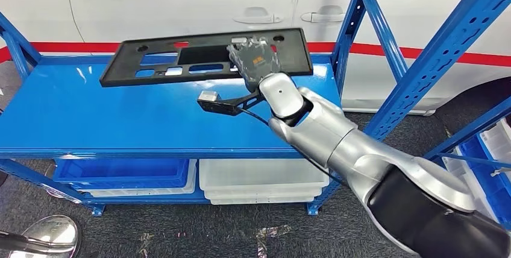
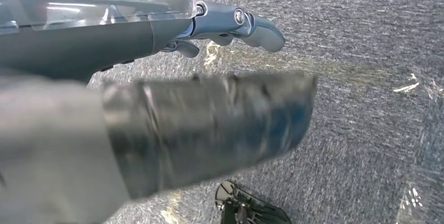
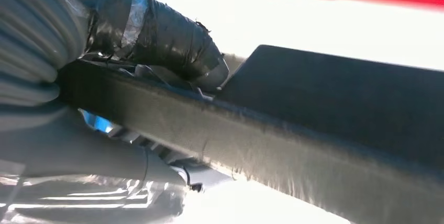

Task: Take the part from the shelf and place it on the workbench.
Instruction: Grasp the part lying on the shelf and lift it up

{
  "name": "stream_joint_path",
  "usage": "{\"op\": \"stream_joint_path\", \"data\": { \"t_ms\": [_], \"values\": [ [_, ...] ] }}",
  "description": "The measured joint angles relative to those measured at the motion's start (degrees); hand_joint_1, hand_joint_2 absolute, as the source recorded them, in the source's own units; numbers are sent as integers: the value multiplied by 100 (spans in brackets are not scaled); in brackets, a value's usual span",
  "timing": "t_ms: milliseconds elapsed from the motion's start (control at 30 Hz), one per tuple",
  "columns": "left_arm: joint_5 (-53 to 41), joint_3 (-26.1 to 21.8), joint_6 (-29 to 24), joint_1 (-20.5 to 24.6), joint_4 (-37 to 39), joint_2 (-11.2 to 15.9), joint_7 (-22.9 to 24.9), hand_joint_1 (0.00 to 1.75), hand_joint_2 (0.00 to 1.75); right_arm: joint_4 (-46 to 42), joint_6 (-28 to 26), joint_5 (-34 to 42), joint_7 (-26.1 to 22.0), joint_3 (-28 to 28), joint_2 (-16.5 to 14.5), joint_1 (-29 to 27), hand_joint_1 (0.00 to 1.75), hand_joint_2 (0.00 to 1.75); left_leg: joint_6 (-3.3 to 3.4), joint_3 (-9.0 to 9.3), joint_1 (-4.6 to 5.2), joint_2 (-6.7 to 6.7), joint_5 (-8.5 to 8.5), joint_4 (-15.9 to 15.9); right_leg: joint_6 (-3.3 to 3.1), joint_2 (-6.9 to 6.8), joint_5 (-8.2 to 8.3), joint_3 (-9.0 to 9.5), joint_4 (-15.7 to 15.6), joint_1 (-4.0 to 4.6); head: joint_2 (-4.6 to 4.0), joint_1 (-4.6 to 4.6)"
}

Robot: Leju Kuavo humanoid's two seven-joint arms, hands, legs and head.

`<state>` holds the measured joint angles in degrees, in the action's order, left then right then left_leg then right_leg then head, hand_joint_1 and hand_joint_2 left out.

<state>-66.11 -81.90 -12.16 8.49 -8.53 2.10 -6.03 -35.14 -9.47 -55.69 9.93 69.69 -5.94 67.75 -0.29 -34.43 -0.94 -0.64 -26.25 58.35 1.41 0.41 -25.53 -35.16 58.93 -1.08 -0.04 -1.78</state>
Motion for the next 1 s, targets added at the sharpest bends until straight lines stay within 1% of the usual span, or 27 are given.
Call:
{"op": "stream_joint_path", "data": {
  "t_ms": [133,300,533,767,1000],
  "values": [
    [-24,0,44,-10,1,0,-33,0,175,-624,270,-86,68,-70,280,434,175,175,0,-1,0,0,-1,0,0,0,0,2,-6,0,0,0],
    [-28,0,54,-18,1,0,-32,0,175,-1129,408,-80,71,-185,509,705,175,175,-2,-1,0,1,-3,0,0,6,1,2,-10,0,0,0],
    [-26,-16,130,-31,1,1,-45,0,175,-1961,963,428,74,-381,908,1083,175,175,-3,0,0,3,-4,0,-1,10,1,2,-11,0,0,0],
    [-41,-48,289,-28,1,0,-65,0,175,-2611,1302,1029,85,-435,1190,1036,175,175,-4,1,0,3,-4,-1,-1,12,0,2,-12,1,0,0],
    [-86,-48,279,-28,0,0,29,0,175,-2966,1515,1514,83,-437,1256,968,175,175,-4,1,0,3,-4,-1,-1,12,0,3,-11,1,0,0]
  ]
}}
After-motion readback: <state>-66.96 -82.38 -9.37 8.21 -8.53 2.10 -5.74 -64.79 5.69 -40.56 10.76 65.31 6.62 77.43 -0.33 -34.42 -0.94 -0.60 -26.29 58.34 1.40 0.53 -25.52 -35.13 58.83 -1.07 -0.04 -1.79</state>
